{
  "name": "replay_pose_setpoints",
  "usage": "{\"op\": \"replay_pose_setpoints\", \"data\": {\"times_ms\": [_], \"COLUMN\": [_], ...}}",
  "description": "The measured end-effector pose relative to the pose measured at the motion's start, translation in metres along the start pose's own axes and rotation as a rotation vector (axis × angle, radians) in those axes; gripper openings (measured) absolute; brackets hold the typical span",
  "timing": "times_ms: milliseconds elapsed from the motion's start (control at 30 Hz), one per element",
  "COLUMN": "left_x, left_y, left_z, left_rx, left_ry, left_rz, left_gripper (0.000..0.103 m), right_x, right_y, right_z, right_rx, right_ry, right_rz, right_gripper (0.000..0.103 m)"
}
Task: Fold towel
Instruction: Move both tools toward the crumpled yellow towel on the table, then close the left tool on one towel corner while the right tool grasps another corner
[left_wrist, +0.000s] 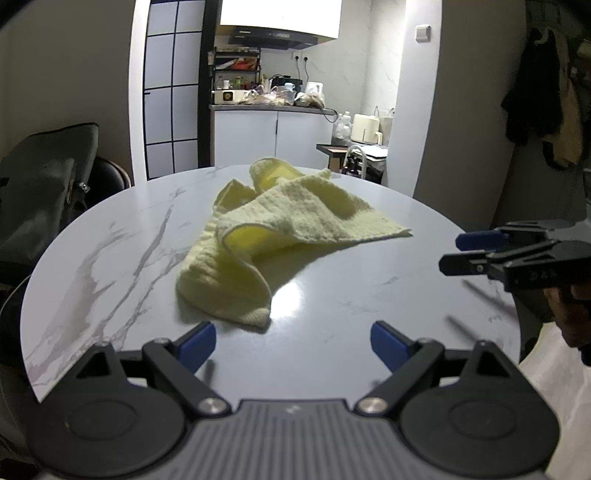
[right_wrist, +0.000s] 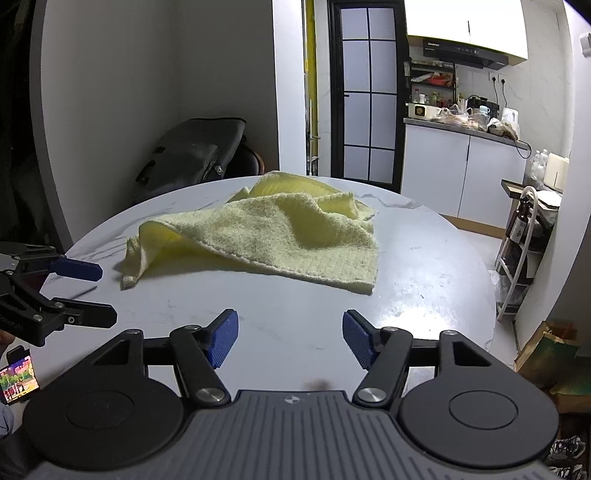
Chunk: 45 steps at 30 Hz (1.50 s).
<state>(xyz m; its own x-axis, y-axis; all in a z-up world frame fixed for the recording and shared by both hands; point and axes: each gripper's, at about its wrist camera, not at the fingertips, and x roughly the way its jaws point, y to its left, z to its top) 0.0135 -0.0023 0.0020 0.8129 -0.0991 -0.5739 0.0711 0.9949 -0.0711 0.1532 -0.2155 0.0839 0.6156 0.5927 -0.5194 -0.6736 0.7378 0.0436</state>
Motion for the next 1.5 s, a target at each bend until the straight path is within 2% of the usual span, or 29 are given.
{"op": "replay_pose_setpoints", "data": {"times_ms": [700, 833, 900, 1100, 1133, 1167, 1200, 1500], "left_x": [0.008, 0.01, 0.009, 0.016, 0.017, 0.019, 0.02, 0.027], "left_y": [0.013, 0.017, 0.019, 0.018, 0.018, 0.017, 0.017, 0.019], "left_z": [0.014, 0.014, 0.015, 0.016, 0.017, 0.017, 0.017, 0.02], "left_rx": [-0.006, -0.017, -0.031, -0.021, -0.018, -0.014, -0.012, -0.016], "left_ry": [0.016, 0.004, -0.015, -0.018, -0.015, -0.011, -0.006, 0.02], "left_rz": [0.025, 0.027, 0.025, 0.006, 0.005, 0.004, 0.004, 0.005], "left_gripper": [0.091, 0.08, 0.066, 0.065, 0.065, 0.065, 0.065, 0.065], "right_x": [0.013, 0.021, 0.024, 0.033, 0.036, 0.041, 0.045, 0.061], "right_y": [-0.013, -0.015, -0.016, -0.018, -0.018, -0.019, -0.019, -0.035], "right_z": [0.02, 0.019, 0.019, 0.024, 0.024, 0.025, 0.025, 0.038], "right_rx": [-0.003, -0.021, -0.027, -0.039, -0.043, -0.049, -0.051, -0.028], "right_ry": [0.019, 0.043, 0.053, 0.065, 0.073, 0.093, 0.108, 0.114], "right_rz": [-0.005, -0.025, -0.033, -0.043, -0.046, -0.053, -0.062, -0.085], "right_gripper": [0.068, 0.068, 0.068, 0.067, 0.062, 0.052, 0.049, 0.049]}}
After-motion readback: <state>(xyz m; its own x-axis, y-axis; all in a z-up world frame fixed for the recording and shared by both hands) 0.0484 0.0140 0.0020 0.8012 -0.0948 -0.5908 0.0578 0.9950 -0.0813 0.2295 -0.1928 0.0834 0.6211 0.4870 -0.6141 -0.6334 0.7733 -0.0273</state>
